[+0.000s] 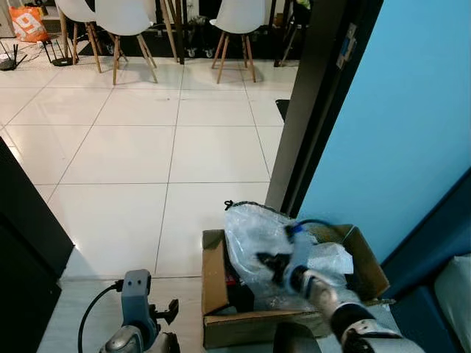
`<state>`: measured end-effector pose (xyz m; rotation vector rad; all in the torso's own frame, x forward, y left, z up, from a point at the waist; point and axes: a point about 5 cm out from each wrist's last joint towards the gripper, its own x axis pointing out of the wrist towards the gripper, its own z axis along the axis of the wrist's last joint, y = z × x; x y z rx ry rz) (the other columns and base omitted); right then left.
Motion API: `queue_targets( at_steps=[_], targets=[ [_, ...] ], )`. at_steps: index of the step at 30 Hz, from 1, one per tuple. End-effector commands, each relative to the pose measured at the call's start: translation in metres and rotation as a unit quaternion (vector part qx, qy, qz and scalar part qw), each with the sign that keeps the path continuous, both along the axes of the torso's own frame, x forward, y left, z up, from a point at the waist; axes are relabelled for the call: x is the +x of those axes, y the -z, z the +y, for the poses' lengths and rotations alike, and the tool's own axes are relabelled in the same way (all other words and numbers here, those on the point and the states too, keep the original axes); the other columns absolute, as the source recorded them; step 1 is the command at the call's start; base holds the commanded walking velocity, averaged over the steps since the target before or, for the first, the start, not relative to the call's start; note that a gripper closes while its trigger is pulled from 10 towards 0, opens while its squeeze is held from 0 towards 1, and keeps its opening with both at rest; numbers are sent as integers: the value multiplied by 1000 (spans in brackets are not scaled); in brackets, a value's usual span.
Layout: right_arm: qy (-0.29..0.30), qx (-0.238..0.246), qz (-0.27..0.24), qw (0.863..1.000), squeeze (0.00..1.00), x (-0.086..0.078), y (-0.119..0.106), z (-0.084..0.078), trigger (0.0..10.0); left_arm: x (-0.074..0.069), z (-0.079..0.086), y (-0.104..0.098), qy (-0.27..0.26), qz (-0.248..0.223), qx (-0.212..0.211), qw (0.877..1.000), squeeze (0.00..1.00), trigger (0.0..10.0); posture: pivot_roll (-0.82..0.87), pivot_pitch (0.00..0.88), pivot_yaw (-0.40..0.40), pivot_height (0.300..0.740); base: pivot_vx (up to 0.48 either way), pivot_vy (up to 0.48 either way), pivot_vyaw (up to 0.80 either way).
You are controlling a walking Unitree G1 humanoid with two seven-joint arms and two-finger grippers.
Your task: Clean up the room
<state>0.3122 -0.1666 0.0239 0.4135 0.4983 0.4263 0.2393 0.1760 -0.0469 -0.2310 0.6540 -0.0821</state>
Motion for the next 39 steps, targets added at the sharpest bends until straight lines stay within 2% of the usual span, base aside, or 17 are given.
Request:
queue_targets(
  at_steps=[1,4,7,11,19,23,26,29,32,35,37,39],
  targets=[
    [12,13,17,1000,0,-12,12,-4,10000,-2,1,2,3,15,8,1000,0,10000,93,75,-30,592,0,0,0],
    [47,-16,51,997,0,-29,30,-18,10000,-8,0,8,6,44,23,999,0,10000,88,65,-26,606,0,0,0],
    [80,-16,73,994,0,-42,42,-26,10000,-18,0,16,-1,80,33,996,0,10000,73,62,-20,621,0,0,0],
    [91,-13,78,993,0,-50,48,-28,10000,-24,-4,21,-1,100,36,994,0,10000,48,51,-14,635,0,0,0],
    [97,3,74,993,0,-61,55,-27,10000,-25,-12,22,24,106,40,993,0,10000,48,46,-16,664,0,0,0],
    [90,-4,81,993,0,-66,60,-22,10000,-36,-10,28,40,125,57,990,0,10000,46,43,-15,679,0,0,0],
    [78,-32,93,992,0,-71,65,-21,10000,-45,-6,33,35,143,67,987,0,10000,49,42,-16,693,0,0,0],
    [76,-46,100,991,0,-74,67,-21,10000,-48,-6,35,37,148,71,986,0,10000,52,42,-18,698,0,0,0],
    [81,-80,123,986,0,-83,75,-23,10000,-53,-5,37,43,157,80,983,0,10000,54,41,-20,713,0,0,0],
    [87,-89,129,984,0,-86,77,-25,10000,-54,-5,38,44,159,84,983,0,10000,55,40,-20,718,0,0,0],
    [97,-102,138,980,0,-89,79,-27,10000,-54,-5,38,46,161,87,982,0,10000,54,39,-20,722,0,0,0],
    [127,-127,163,970,0,-98,86,-34,10000,-54,-4,38,50,164,95,981,0,10000,55,37,-21,722,0,0,0]
  ],
)
